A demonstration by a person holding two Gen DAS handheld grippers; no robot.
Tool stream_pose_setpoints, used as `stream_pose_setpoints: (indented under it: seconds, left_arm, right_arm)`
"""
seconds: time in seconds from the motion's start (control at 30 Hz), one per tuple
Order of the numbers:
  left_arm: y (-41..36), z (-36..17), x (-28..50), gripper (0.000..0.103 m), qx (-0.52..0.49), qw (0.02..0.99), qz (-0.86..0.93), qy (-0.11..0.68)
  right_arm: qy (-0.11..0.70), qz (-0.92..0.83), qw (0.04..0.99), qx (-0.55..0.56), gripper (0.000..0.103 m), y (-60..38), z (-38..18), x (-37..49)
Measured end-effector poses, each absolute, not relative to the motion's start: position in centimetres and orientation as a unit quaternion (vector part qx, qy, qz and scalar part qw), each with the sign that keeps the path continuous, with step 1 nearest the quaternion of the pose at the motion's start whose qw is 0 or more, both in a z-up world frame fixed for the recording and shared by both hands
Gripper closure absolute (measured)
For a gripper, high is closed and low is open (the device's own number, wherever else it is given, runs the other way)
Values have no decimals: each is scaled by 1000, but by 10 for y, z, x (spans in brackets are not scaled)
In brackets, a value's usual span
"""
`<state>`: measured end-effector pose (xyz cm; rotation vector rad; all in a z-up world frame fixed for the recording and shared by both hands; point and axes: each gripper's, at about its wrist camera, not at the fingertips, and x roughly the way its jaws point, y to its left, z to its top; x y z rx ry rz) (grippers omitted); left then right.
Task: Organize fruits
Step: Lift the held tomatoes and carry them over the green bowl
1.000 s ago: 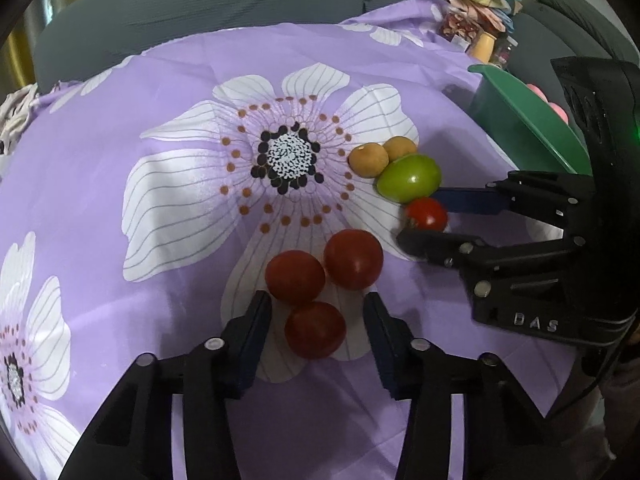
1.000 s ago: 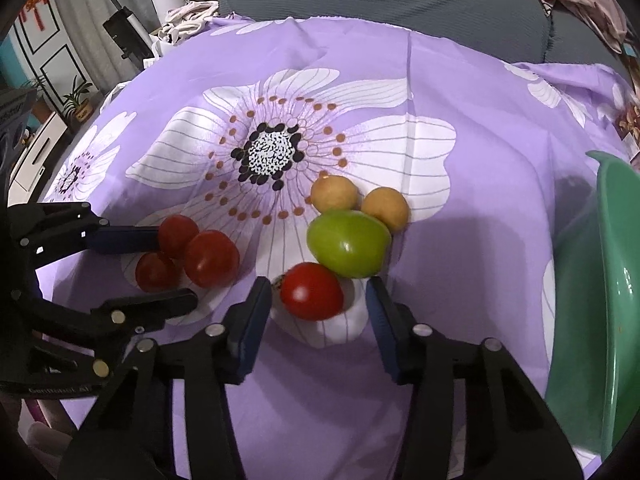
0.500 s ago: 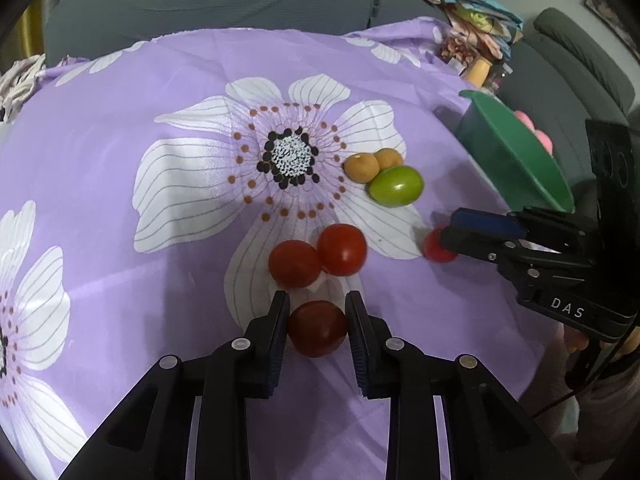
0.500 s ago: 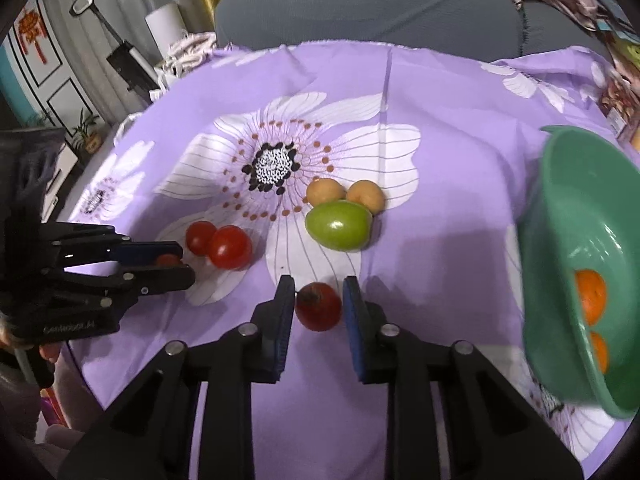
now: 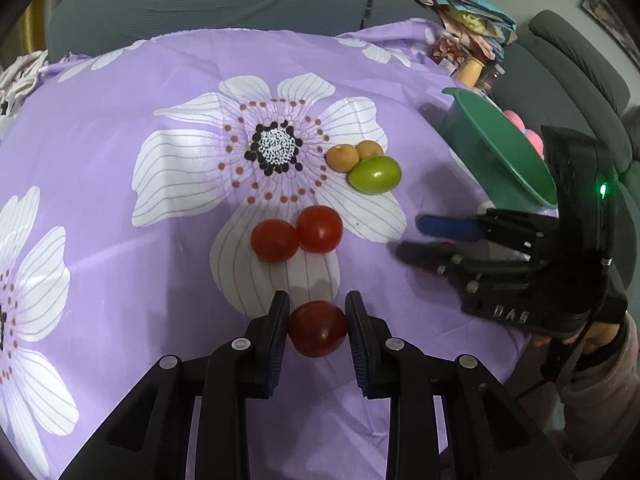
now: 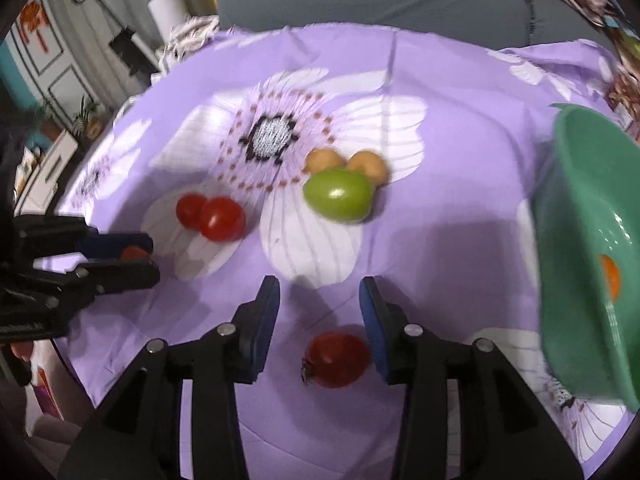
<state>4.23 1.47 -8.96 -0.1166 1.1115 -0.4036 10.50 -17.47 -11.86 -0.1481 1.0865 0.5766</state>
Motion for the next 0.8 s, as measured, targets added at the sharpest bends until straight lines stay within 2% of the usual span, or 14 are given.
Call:
stream_pose_setpoints:
  seconds: [0.33, 0.43, 0.8]
  left_arm:
    - [7, -92, 43, 74, -58, 826, -205, 521]
    - [6, -93, 42, 74, -57, 825, -208, 523]
    - [-4, -85, 42, 74, -47, 827, -221, 515]
  right_arm:
    - [490, 302, 814, -74, 66, -192, -120, 86]
    - [487, 297, 817, -79, 75, -190, -120, 86]
    - [475, 261, 839, -47, 76, -200, -105, 84]
